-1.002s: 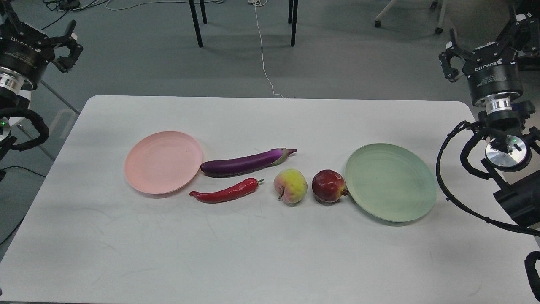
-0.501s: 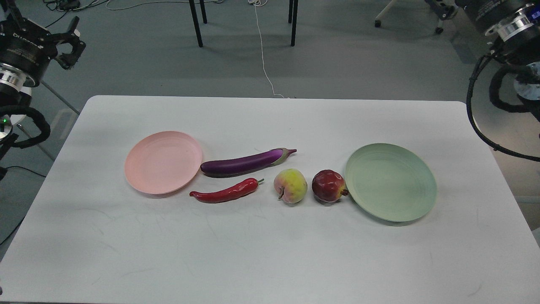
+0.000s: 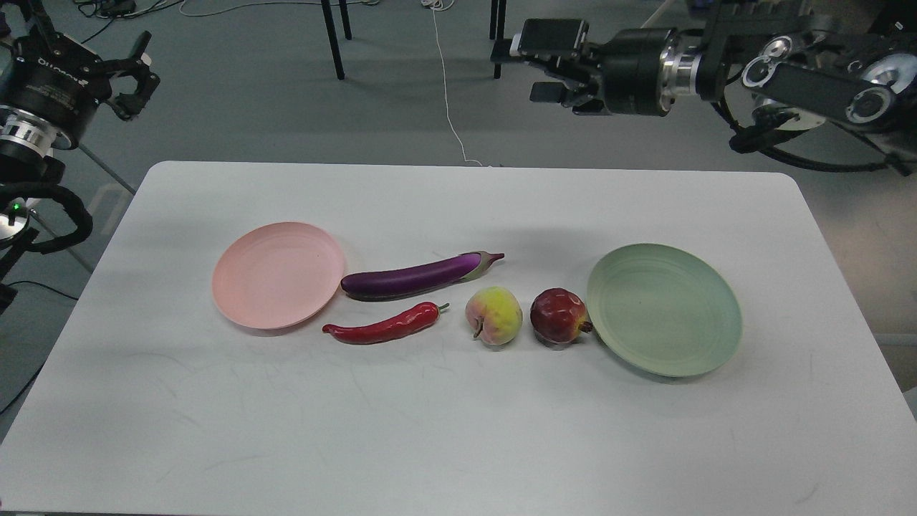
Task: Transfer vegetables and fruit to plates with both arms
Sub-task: 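Raise the right arm and swing the right hand toward the table, then reach the right hand down and grasp the red apple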
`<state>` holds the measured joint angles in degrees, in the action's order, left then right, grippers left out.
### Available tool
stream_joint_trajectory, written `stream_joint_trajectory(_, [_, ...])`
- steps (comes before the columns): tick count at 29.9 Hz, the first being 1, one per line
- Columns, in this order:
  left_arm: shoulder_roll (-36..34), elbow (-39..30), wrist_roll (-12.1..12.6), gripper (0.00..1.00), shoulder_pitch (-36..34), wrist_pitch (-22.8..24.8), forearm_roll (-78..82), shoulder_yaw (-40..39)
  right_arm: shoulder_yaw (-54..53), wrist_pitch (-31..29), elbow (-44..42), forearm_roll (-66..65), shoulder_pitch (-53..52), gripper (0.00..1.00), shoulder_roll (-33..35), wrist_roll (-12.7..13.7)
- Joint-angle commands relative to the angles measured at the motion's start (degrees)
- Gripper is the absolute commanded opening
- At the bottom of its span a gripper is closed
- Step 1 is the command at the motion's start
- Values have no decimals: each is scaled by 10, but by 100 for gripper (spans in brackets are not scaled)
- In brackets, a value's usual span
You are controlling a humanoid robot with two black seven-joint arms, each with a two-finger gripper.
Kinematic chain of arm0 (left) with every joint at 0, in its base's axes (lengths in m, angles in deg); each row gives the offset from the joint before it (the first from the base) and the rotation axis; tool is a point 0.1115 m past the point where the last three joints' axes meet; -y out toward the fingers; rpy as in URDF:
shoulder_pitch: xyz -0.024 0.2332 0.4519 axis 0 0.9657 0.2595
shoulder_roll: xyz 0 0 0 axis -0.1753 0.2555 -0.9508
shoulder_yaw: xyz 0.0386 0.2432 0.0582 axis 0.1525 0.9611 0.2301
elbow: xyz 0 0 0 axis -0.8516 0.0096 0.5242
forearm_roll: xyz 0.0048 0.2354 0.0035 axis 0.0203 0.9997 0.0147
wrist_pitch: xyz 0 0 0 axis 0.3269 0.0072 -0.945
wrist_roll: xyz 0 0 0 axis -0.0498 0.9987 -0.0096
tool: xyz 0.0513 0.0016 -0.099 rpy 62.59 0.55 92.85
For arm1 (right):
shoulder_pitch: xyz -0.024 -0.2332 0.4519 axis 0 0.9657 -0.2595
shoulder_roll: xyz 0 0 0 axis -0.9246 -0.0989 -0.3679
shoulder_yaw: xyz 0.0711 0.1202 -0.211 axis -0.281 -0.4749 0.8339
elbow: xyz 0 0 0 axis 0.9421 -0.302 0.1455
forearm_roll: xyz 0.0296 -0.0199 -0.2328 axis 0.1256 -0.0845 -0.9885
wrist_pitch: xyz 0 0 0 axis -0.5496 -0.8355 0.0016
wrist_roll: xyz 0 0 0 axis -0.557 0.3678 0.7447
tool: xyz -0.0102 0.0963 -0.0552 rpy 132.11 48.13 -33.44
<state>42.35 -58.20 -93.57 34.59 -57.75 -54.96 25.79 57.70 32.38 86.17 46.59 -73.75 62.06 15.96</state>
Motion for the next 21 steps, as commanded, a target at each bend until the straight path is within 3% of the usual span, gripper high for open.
stream_joint_trajectory(1, [-5,-1,1,98,-1,0,0,2,51,8,20,-77,-12,99,-31,0])
stream_joint_trajectory(8, [-7,-9,2,98,-2,0,6,2,132,38,43,-230,-3,99,-83,0])
stream_joint_trajectory(12, [-5,-9,1,98,-6,0,29,4,168,66,43,-247,10,99,-103,0])
stream_joint_trajectory(21, [-9,-9,-1,98,-6,0,31,4,208,71,38,-267,21,99,-110,0])
